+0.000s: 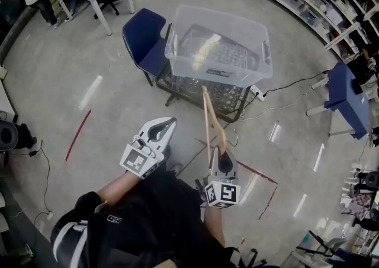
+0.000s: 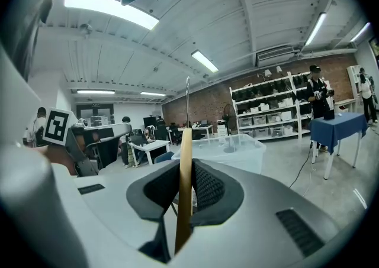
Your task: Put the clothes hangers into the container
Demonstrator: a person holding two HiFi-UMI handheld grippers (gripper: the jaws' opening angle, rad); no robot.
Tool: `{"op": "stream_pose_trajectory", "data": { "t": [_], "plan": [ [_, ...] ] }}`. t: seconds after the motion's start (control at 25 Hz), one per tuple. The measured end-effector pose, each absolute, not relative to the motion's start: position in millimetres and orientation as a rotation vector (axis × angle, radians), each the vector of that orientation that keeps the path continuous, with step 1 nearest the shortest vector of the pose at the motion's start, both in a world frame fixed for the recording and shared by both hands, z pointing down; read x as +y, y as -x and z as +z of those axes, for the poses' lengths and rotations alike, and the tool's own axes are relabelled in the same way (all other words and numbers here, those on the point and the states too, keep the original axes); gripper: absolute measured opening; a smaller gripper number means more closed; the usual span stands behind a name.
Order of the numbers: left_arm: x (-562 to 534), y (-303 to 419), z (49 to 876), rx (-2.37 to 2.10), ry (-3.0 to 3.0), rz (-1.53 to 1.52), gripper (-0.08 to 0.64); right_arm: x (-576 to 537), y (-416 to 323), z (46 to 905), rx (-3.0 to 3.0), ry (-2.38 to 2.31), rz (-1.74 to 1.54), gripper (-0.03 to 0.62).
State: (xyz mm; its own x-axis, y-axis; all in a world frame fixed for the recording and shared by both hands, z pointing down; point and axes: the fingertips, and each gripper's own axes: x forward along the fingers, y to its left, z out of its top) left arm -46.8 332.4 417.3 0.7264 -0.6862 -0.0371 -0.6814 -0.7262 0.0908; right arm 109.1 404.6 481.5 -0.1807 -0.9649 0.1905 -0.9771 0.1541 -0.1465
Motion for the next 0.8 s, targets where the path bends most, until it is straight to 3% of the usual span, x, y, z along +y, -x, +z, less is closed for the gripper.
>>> {"op": "stream_pose_trajectory", "data": {
  "t": [0.8],
  "plan": [
    [60.5,37.6,419.5,-0.980,-2.874,-0.226,0.023,140.5,-101.8,467.4,-2.295,-1.984,0.342,0.071]
  ]
}}
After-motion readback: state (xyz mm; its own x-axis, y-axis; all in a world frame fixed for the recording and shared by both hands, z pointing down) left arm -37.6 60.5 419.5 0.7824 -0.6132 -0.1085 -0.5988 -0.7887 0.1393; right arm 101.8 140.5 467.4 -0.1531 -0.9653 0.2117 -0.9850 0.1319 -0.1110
